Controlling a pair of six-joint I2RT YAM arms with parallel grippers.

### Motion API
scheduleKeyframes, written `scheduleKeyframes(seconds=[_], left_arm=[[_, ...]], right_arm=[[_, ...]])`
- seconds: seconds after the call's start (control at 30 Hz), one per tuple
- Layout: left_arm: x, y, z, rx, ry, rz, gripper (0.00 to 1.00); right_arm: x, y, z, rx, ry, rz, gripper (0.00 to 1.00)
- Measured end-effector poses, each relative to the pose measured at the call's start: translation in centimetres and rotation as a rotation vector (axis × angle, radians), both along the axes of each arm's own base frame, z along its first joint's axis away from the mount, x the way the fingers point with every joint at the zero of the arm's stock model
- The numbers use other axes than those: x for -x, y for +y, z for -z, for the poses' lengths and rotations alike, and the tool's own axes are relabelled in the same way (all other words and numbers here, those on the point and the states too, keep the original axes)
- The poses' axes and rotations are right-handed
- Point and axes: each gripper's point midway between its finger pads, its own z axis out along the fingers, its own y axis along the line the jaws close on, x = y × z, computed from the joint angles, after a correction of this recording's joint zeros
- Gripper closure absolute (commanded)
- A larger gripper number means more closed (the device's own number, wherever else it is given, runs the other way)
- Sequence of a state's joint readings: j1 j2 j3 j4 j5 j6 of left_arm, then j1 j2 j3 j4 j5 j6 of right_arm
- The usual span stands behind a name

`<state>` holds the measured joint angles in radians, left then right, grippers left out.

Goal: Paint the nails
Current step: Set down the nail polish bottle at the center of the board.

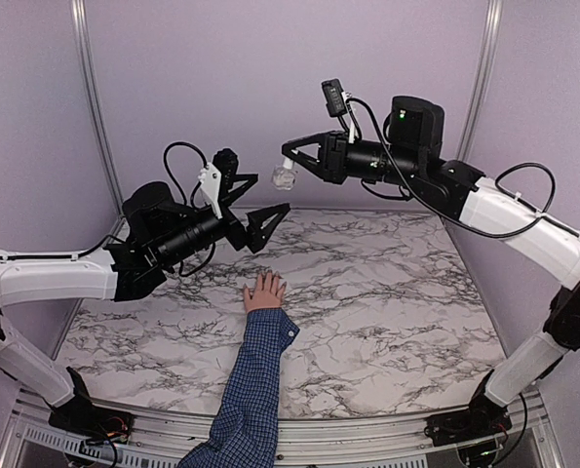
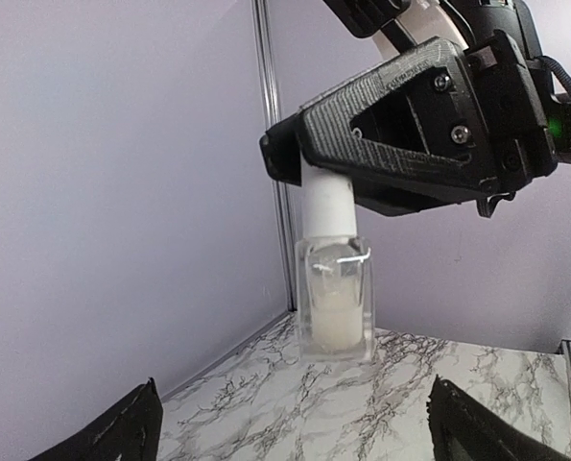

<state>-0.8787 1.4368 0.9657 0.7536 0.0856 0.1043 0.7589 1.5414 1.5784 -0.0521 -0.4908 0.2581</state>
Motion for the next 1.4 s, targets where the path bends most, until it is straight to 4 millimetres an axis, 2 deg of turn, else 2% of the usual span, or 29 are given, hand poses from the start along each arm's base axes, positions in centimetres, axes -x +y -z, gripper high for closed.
scheduleKeyframes(seconds=[0.13,0.23,0.4,0.57,0.7,0.87,1.03,1.17,1.4], left_arm=[[0.3,0.8,0.0,0.016,0.021,0.001,0.01],[0.0,2.2,-1.2,0.07,0.057,-0.018,0.01],[-1.6,5.2,-2.3,0.153,0.158,-0.086,0.01],[-3.6,7.0,-2.0,0.167,0.303,-0.162,0.01],[-4.1,8.6,-1.7,0.177,0.367,-0.212,0.01],[-4.1,10.3,-1.9,0.186,0.392,-0.274,0.01],[-4.2,11.2,-1.4,0.172,0.412,-0.325,0.01],[-4.5,11.5,-0.5,0.144,0.449,-0.358,0.01],[-4.7,11.6,-1.2,0.143,0.456,-0.375,0.01]], right_arm=[[-0.1,-1.0,-0.3,-0.009,-0.027,0.024,1.0],[-0.3,-1.8,-0.1,-0.01,-0.048,0.052,1.0],[-0.6,-3.4,2.0,0.004,-0.061,0.112,1.0],[-1.1,-5.4,5.4,0.034,-0.037,0.19,1.0],[-1.4,-6.9,8.3,0.054,-0.02,0.252,1.0],[-1.3,-8.5,13.7,0.102,0.01,0.32,1.0],[-0.8,-10.3,18.7,0.146,-0.007,0.377,1.0],[-0.3,-11.6,21.1,0.159,-0.057,0.414,1.0],[1.3,-12.6,23.9,0.154,-0.129,0.429,1.0]])
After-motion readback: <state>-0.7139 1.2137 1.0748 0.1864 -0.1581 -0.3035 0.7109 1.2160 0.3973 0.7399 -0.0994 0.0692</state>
